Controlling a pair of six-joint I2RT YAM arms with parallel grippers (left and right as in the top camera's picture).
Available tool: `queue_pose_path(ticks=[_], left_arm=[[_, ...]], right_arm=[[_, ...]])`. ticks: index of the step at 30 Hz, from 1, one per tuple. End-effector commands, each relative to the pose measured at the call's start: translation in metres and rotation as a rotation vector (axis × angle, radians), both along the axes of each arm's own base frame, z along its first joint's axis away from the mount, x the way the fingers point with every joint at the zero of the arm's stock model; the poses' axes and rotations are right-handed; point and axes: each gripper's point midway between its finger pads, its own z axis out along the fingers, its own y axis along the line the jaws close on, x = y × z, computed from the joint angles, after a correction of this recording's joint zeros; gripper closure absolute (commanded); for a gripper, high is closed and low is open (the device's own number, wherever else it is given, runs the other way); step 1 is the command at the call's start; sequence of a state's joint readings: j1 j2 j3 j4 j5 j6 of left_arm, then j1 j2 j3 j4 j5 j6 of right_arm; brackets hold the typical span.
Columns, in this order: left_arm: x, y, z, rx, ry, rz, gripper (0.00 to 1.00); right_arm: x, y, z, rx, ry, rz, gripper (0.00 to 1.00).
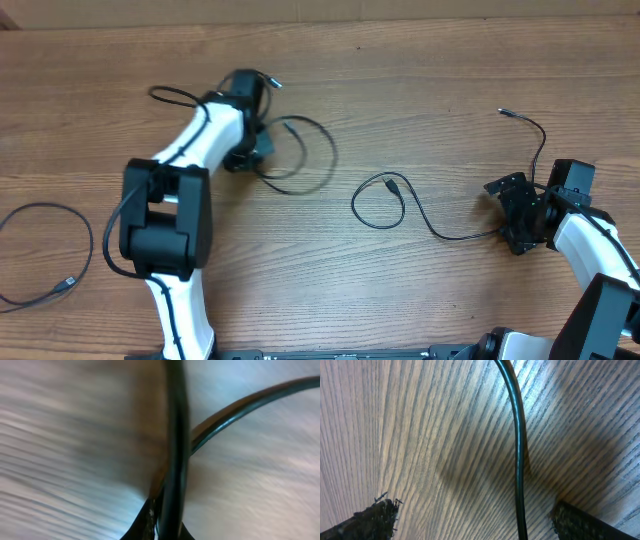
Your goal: Untangle cables
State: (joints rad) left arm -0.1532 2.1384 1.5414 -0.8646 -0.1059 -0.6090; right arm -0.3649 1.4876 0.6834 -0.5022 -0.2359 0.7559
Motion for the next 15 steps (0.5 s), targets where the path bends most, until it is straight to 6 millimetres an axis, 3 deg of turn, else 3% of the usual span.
queue_pose_path(ticks=[1,5,6,10,12,15], left_arm=[[0.037,0.080,0.034,0.132,-0.097,0.126,0.96],[0.054,0.156,0.064,0.137,-0.191,0.290,0.96],[0.057,0.193,0.073,0.142,-0.235,0.357,0.96],[0.065,0.255,0.084,0.113,-0.352,0.423,0.96],[0.064,0.307,0.092,0.150,-0.443,0.509,0.96],[0.072,0.337,0.094,0.178,-0.522,0.526,0.96]], right_arm=[[-0.033,0.000,-0.030,-0.017,0.138,-0.015,0.00],[-0.033,0.000,-0.030,-0.017,0.138,-0.015,0.00],[-0.033,0.000,-0.030,-0.017,0.138,-0.015,0.00],[-0.033,0.000,-0.030,-0.017,0.138,-0.015,0.00],[-0.033,0.000,-0.030,-0.017,0.138,-0.015,0.00],[-0.033,0.000,-0.030,-0.017,0.138,-0.015,0.00]])
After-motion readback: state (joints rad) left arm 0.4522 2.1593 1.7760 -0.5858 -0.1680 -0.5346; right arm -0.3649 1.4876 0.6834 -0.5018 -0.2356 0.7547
